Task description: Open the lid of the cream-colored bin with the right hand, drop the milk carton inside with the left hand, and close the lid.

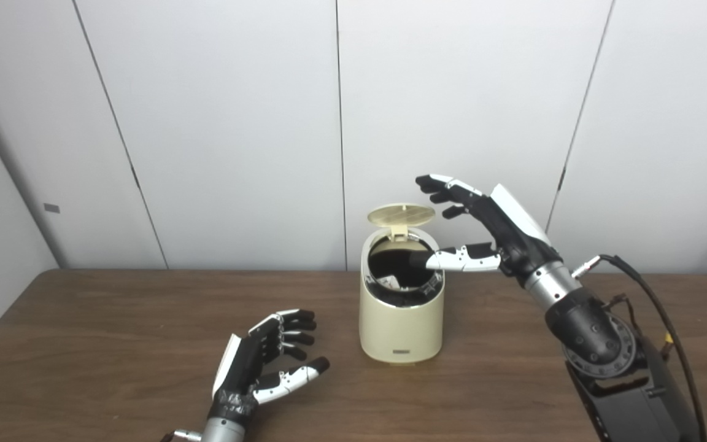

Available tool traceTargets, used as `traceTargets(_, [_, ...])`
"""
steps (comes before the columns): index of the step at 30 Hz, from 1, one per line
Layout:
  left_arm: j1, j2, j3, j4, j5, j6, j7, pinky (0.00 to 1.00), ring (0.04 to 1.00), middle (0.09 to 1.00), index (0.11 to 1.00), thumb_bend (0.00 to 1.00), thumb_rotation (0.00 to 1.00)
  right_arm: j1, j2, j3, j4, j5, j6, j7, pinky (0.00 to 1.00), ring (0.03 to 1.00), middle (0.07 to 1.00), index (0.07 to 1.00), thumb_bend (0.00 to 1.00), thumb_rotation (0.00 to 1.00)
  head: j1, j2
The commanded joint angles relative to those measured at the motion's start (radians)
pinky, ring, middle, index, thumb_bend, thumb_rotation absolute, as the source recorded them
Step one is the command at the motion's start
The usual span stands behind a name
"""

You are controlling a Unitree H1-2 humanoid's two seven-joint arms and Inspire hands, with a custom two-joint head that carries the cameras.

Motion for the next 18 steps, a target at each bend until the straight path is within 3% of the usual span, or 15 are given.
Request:
traceTargets(1, [0.007,0.000,0.003,0.024,-0.007,-0.032,0.001,0.54,0.640,0.703,0.736,0.72,0.15,-0.062,-0.018,0.004,-0.008,-0.024,0.010,0.008,0.83,0.886,0.869,0.860,0.67,0.56,0.001,0.000])
traceTargets(11, [0.010,0.001,-0.002,0.018,0.014,-0.026,0.006,0.56,0.646,0.705,0.739,0.72,0.17,-0.137,-0.046,0.076,0.021,-0.117,0.069,0.099,0.83,0.928,0.893,0.876,0.66,0.61,0.006,0.002])
traceTargets(18, [0.012,-0.007,-0.002,0.013,0.002,-0.015,0.002,0.55,0.645,0.706,0.742,0.72,0.15,-0.132,-0.063,0.092,0.005,-0.123,0.027,0.121,0.89,0.980,0.866,0.840,0.70,0.62,0.014,0.005])
